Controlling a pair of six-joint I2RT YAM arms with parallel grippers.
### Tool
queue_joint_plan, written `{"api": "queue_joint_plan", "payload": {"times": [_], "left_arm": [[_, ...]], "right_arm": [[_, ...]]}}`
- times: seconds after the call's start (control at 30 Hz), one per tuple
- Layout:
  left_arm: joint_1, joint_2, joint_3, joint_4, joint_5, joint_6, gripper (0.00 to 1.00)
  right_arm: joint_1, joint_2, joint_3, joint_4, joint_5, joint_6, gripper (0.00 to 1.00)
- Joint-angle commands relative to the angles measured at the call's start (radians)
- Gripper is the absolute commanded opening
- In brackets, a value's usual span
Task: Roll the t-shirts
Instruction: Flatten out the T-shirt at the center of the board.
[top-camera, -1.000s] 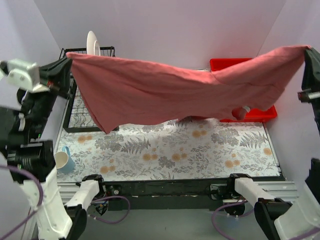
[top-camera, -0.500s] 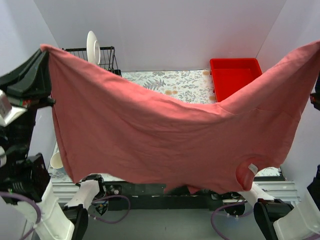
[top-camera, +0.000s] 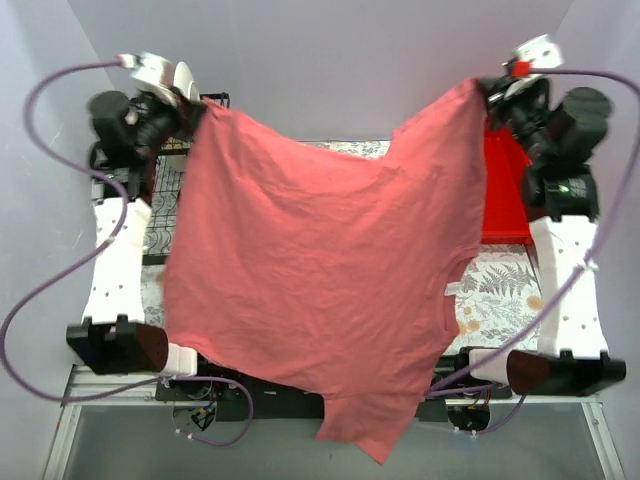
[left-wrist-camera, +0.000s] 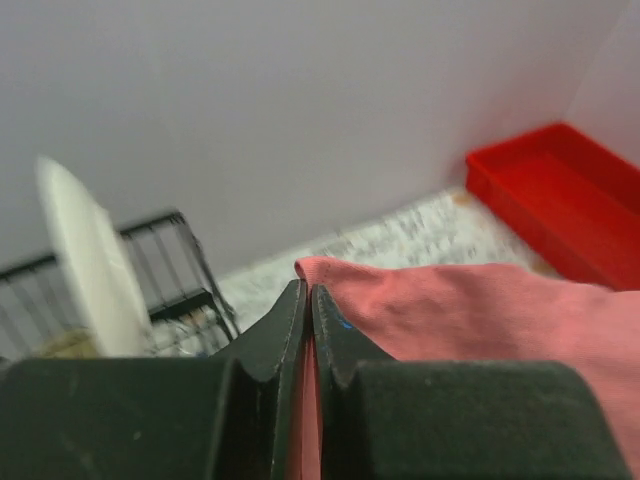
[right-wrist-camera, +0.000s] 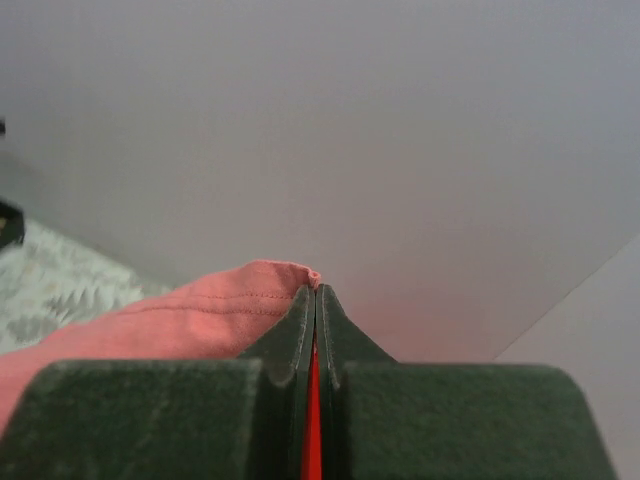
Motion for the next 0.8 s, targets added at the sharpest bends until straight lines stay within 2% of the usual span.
{"api": "queue_joint_plan", "payload": {"times": [0.0, 0.07, 0.17, 0.2, 0.33, 0.4, 0.53, 0.77], "left_arm": [[-0.152, 0.048, -0.174, 0.025, 0.031, 0.132, 0.02], [-0.173, 0.143, -0.252, 0.104, 0.028, 0.156, 0.01], [-0.183, 0.284, -0.231, 0.161, 0.003, 0.181, 0.00], [-0.183, 0.386, -0.175, 0.167, -0.006, 0.184, 0.00], [-0.183, 0.594, 0.013, 0.128, -0.014, 0.218, 0.00], [-0.184, 0.691, 0.089, 0.103, -0.026, 0.232, 0.00], [-0.183, 0.792, 0.237, 0.072, -0.060, 0.248, 0.00], [-0.183, 0.845, 0.311, 0.051, -0.046, 0.233, 0.00]], "right_arm": [[0.008, 0.025, -0.223, 0.125, -0.073, 0.013, 0.01], [0.013, 0.063, -0.312, 0.233, -0.064, 0.007, 0.01], [0.014, 0.185, -0.388, 0.306, -0.041, -0.016, 0.01], [0.014, 0.224, -0.383, 0.311, -0.030, -0.029, 0.01], [0.013, 0.406, -0.275, 0.263, -0.015, -0.110, 0.01], [0.013, 0.494, -0.203, 0.245, 0.040, -0.121, 0.01], [0.013, 0.614, -0.112, 0.234, 0.115, -0.132, 0.01], [0.016, 0.646, -0.038, 0.185, 0.134, -0.153, 0.01]]}}
